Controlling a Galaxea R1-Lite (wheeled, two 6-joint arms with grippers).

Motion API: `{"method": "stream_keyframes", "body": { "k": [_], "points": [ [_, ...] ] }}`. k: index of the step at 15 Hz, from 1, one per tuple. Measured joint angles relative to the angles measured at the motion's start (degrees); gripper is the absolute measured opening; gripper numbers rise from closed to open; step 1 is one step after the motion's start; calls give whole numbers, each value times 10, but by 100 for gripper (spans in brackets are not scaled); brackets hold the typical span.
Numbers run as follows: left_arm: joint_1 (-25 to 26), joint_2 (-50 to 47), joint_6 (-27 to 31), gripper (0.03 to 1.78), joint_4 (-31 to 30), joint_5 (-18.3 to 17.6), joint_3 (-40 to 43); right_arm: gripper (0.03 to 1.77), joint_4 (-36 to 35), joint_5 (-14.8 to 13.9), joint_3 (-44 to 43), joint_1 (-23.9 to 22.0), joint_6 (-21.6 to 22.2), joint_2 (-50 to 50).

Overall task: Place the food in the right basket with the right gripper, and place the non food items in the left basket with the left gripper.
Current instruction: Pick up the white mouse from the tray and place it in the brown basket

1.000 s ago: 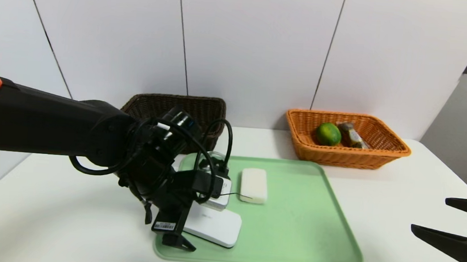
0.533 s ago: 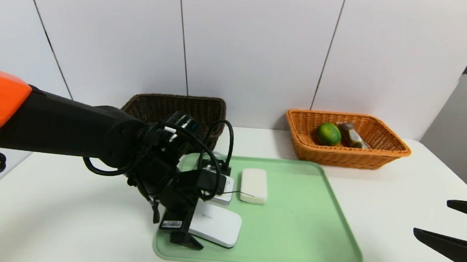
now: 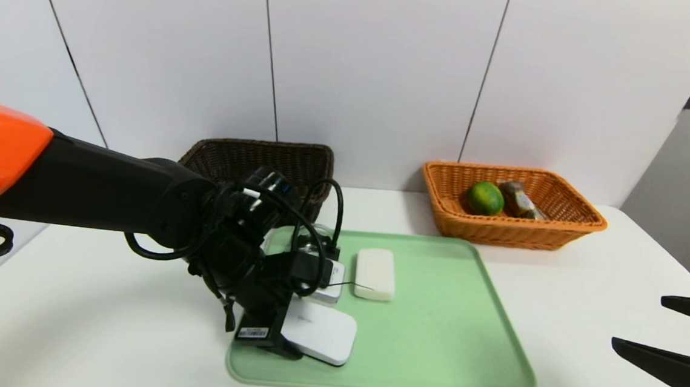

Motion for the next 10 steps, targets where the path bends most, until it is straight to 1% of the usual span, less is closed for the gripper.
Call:
{"method": "stream_keyframes", "body": {
  "k": [1,2,7,8,10],
  "points": [
    [0,-1,0,106,0,0,0,170,0,0,0,0,0,-2],
    [0,-2,0,102,0,0,1,170,1,1,0,0,0,-3],
    [-1,-10,-3,99,2,0,1,170,1,4,5,0,0,-6],
    [-1,-18,-12,99,2,0,0,170,0,3,7,0,3,-6],
    [-5,-41,-51,99,0,0,-3,170,0,4,13,0,10,-4]
  ]
}}
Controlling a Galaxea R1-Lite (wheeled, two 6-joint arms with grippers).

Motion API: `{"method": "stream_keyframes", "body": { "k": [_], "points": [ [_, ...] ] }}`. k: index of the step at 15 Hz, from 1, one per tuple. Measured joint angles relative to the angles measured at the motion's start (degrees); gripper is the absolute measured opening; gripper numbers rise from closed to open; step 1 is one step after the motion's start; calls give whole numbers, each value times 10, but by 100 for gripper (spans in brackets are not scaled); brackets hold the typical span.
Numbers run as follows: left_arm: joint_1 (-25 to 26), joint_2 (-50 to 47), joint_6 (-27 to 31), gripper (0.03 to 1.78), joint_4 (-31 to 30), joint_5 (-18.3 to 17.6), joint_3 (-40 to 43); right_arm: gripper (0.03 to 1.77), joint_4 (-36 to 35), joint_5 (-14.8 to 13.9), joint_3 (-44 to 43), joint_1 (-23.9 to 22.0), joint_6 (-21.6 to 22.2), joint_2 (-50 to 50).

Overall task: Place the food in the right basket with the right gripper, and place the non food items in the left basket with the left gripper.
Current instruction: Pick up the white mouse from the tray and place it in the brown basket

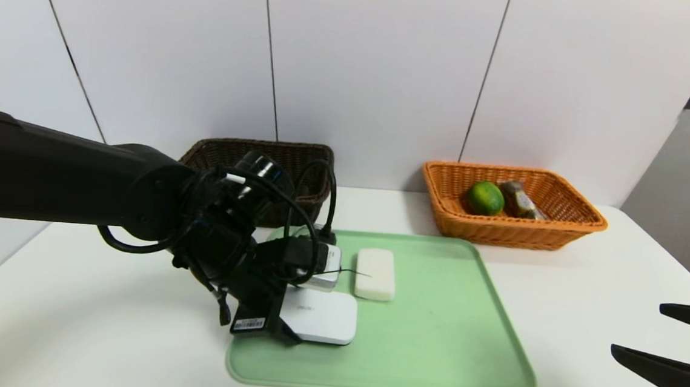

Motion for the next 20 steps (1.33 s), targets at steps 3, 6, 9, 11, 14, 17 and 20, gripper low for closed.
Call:
{"method": "stream_keyframes", "body": {
  "k": [3,6,9,11,14,17,20],
  "points": [
    [-5,-34,-83,99,-5,2,-54,170,0,0,13,-6,1,5],
    [-9,-71,-224,99,-7,33,-138,170,-1,-1,30,-12,1,13],
    [-2,-100,-380,98,-36,70,-172,170,-14,-4,28,-12,1,28],
    [23,-113,-502,98,-104,118,-158,170,-62,-5,28,-14,4,47],
    [90,-118,-602,98,-225,214,-84,170,-162,-7,32,-24,8,82],
    [135,-110,-664,98,-372,288,5,170,-252,-11,34,-27,44,118],
    [154,-88,-698,98,-475,334,39,170,-317,-29,36,-32,61,143]
  ]
}}
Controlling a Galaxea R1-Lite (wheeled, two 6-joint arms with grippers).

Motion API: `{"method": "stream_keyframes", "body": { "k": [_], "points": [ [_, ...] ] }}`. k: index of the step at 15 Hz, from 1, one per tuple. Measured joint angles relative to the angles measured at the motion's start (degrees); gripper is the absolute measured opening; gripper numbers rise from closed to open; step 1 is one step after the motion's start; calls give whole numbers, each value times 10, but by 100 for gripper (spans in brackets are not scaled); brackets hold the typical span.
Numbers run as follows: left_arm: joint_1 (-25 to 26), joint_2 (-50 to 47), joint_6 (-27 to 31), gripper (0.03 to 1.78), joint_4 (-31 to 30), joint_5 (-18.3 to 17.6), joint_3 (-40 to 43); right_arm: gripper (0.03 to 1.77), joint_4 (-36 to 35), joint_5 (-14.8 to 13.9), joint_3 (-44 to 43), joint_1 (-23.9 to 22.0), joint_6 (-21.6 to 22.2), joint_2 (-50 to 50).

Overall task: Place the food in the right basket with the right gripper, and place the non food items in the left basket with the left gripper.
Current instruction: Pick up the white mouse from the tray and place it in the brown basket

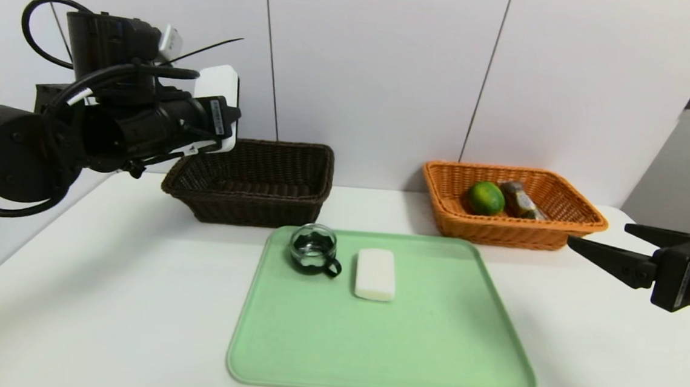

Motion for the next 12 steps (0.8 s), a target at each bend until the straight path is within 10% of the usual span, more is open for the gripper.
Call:
{"method": "stream_keyframes", "body": {
  "k": [12],
  "points": [
    [29,154,63,98,-116,-2,-13,170,-2,-4,13,-8,10,5]
  ]
}}
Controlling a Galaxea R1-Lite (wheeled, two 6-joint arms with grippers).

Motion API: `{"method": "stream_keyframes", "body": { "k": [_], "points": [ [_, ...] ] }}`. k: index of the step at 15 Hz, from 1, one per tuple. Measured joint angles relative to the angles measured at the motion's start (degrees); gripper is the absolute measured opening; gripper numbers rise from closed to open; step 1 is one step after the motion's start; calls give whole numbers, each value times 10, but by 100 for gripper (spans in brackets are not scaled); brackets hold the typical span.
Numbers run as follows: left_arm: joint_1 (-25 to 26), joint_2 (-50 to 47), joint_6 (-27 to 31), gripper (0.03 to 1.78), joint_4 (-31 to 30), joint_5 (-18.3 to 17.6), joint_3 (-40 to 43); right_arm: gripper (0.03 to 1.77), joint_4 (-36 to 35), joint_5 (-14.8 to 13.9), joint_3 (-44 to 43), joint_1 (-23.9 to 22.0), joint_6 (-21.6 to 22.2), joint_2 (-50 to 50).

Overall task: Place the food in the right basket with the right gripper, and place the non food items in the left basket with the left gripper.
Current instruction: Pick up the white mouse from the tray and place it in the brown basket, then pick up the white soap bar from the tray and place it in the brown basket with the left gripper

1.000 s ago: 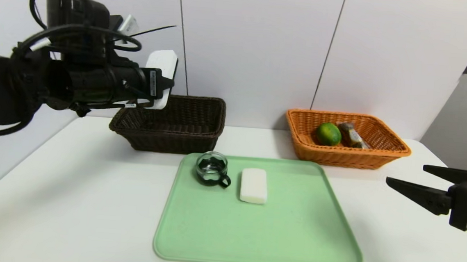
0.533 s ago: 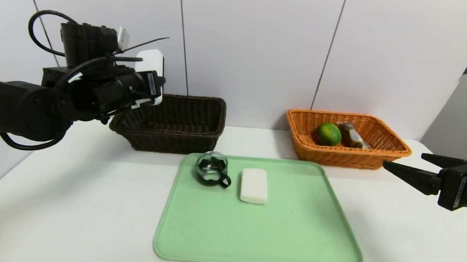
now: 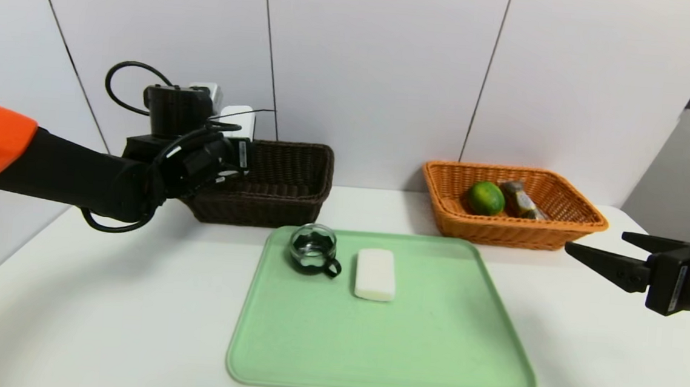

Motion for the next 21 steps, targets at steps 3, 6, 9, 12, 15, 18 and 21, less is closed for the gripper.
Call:
{"method": "stream_keyframes", "body": {
  "k": [3,6,9,12,15,18,21],
  "points": [
    [14,34,4,98,-1,0,-16,170,-1,0,6,0,0,-4],
    [16,48,12,98,-1,1,-19,170,0,0,7,0,0,-5],
    [20,50,15,101,1,2,-19,170,0,1,7,0,1,-5],
    [21,50,13,124,-4,2,-19,170,0,1,6,0,1,-4],
    [23,49,15,139,-22,2,-15,170,0,1,6,0,1,-4],
    [22,34,16,148,-23,-1,-19,171,0,1,6,0,1,-4],
    [19,-18,11,155,-23,-3,-31,171,0,1,5,0,1,-4]
  ]
}}
